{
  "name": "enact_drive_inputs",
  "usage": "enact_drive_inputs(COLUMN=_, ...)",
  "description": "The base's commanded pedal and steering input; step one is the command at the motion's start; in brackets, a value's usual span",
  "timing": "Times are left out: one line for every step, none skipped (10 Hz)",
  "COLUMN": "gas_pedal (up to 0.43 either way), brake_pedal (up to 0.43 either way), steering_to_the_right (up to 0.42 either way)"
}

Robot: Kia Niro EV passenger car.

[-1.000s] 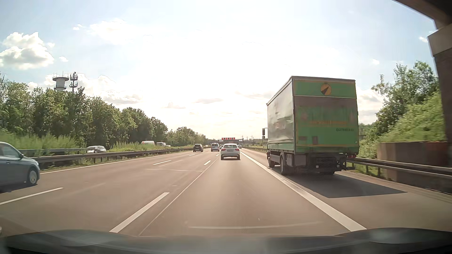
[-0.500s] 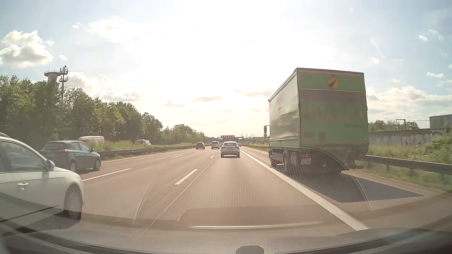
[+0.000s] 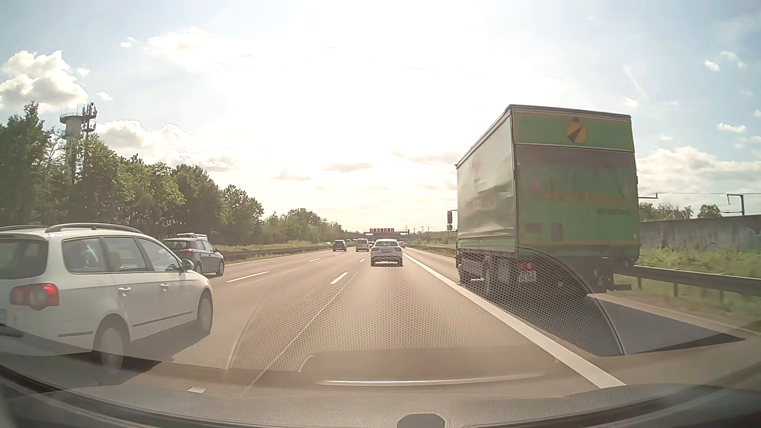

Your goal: Follow the waypoints while adhering to traffic rules and regulations

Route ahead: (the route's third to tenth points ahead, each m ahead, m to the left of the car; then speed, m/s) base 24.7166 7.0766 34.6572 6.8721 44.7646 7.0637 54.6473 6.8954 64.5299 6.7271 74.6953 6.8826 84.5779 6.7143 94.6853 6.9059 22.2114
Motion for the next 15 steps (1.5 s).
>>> enact_drive_inputs(gas_pedal=0.118, brake_pedal=0.0, steering_to_the_right=-0.001)
enact_drive_inputs(gas_pedal=0.118, brake_pedal=0.0, steering_to_the_right=-0.001)
enact_drive_inputs(gas_pedal=0.118, brake_pedal=0.0, steering_to_the_right=-0.001)
enact_drive_inputs(gas_pedal=0.118, brake_pedal=0.0, steering_to_the_right=-0.001)
enact_drive_inputs(gas_pedal=0.118, brake_pedal=0.0, steering_to_the_right=-0.001)
enact_drive_inputs(gas_pedal=0.118, brake_pedal=0.0, steering_to_the_right=-0.001)
enact_drive_inputs(gas_pedal=0.118, brake_pedal=0.0, steering_to_the_right=-0.001)
enact_drive_inputs(gas_pedal=0.118, brake_pedal=0.0, steering_to_the_right=-0.001)
enact_drive_inputs(gas_pedal=0.118, brake_pedal=0.0, steering_to_the_right=-0.001)
enact_drive_inputs(gas_pedal=0.118, brake_pedal=0.0, steering_to_the_right=-0.001)
enact_drive_inputs(gas_pedal=0.118, brake_pedal=0.0, steering_to_the_right=-0.001)
enact_drive_inputs(gas_pedal=0.118, brake_pedal=0.0, steering_to_the_right=-0.001)
enact_drive_inputs(gas_pedal=0.118, brake_pedal=0.0, steering_to_the_right=-0.001)
enact_drive_inputs(gas_pedal=0.118, brake_pedal=0.0, steering_to_the_right=-0.001)
enact_drive_inputs(gas_pedal=0.118, brake_pedal=0.0, steering_to_the_right=-0.001)
